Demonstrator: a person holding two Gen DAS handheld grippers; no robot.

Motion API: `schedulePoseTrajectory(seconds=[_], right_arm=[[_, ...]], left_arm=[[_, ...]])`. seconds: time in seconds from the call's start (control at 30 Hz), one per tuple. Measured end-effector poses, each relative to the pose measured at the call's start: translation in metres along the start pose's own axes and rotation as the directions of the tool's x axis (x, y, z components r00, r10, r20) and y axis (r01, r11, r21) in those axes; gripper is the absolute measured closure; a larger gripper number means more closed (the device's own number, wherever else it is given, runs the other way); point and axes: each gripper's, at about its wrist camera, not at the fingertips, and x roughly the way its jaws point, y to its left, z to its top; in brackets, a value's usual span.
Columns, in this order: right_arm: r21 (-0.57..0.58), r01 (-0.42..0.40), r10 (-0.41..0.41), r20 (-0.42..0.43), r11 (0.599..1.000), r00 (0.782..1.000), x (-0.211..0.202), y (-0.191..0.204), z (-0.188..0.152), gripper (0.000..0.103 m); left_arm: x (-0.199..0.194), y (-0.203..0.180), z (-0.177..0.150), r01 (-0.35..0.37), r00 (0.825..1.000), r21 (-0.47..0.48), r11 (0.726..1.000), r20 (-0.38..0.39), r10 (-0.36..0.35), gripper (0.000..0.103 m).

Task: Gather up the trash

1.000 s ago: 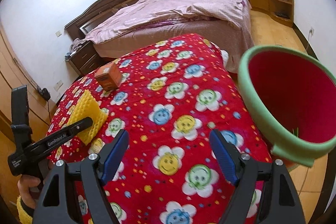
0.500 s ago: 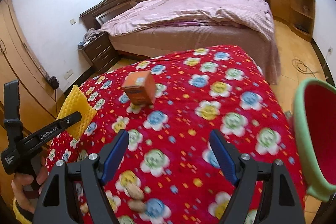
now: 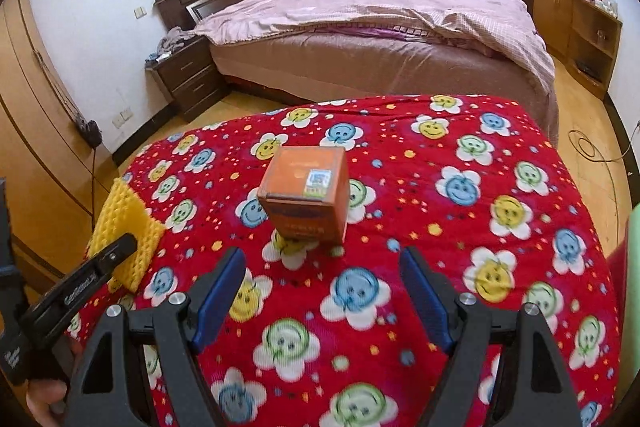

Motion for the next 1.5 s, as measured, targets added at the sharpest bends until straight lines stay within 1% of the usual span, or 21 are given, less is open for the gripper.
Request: schedulePoseTrajectory(seconds=[0.13,0.3,0.4,0.43,0.47,0.5,0.53,0.77,1.0,1.27,1.3,1.33,1.5], right_arm=[[-0.010,0.024,-0.024,0.001,1.000,1.000,0.013,0.002,0.007,0.022],[-0.005,0.060,-0.060,0.011,0.998,0.998,0.025,-0.001,0.014,0.022],[0.008,0.055,-0.055,-0.006,0.998,0.998,0.032,-0.005,0.016,0.023],[0.013,0.050,-0.050,-0.009,0.999,0.999,0.033,-0.007,0.016,0.026],[0.017,0.047,-0.047,-0.012,0.999,0.999,0.034,-0.008,0.015,0.036],[0.019,0.043,-0.042,-0.017,0.999,0.999,0.035,-0.009,0.015,0.042],[0.019,0.040,-0.040,-0.023,0.999,0.999,0.036,-0.010,0.015,0.053],[0.051,0.017,-0.016,-0.027,0.999,1.000,0.033,-0.020,0.011,0.055],[0.079,-0.030,0.032,-0.026,0.996,0.999,0.013,-0.022,0.007,0.055],[0.079,-0.069,0.068,0.012,0.995,0.998,-0.029,-0.029,-0.007,0.056],[0.080,-0.070,0.068,0.020,0.994,0.997,-0.035,-0.030,-0.008,0.063],[0.077,-0.074,0.072,0.027,0.994,0.997,-0.041,-0.032,-0.010,0.079],[0.082,-0.073,0.068,0.063,0.994,0.996,-0.066,-0.040,-0.019,0.080]], left_arm=[[0.004,0.005,-0.001,-0.004,1.000,-0.020,1.000,-0.004,0.004,0.083],[0.003,0.002,-0.003,-0.005,1.000,-0.009,1.000,0.002,0.005,0.083],[0.003,0.000,-0.003,-0.005,1.000,-0.003,1.000,0.003,0.005,0.083],[0.003,0.000,-0.004,-0.006,1.000,-0.002,1.000,0.004,0.006,0.083],[0.004,0.000,-0.003,-0.005,1.000,-0.001,1.000,0.004,0.005,0.083],[0.004,0.000,-0.003,-0.005,1.000,-0.001,1.000,0.004,0.005,0.083],[0.004,0.000,-0.004,-0.005,1.000,-0.001,1.000,0.005,0.005,0.083],[0.004,-0.001,-0.003,0.004,1.000,-0.001,1.000,0.003,-0.004,0.083],[-0.001,-0.005,-0.004,0.031,1.000,0.009,0.999,-0.001,-0.031,0.083],[-0.024,-0.020,-0.004,0.071,0.997,0.049,0.996,0.002,-0.071,0.083],[-0.027,-0.021,-0.004,0.079,0.997,0.054,0.995,0.000,-0.079,0.083],[-0.030,-0.024,-0.005,0.087,0.996,0.058,0.994,-0.003,-0.087,0.083],[-0.048,-0.036,-0.011,0.125,0.992,0.083,0.989,-0.003,-0.125,0.083]])
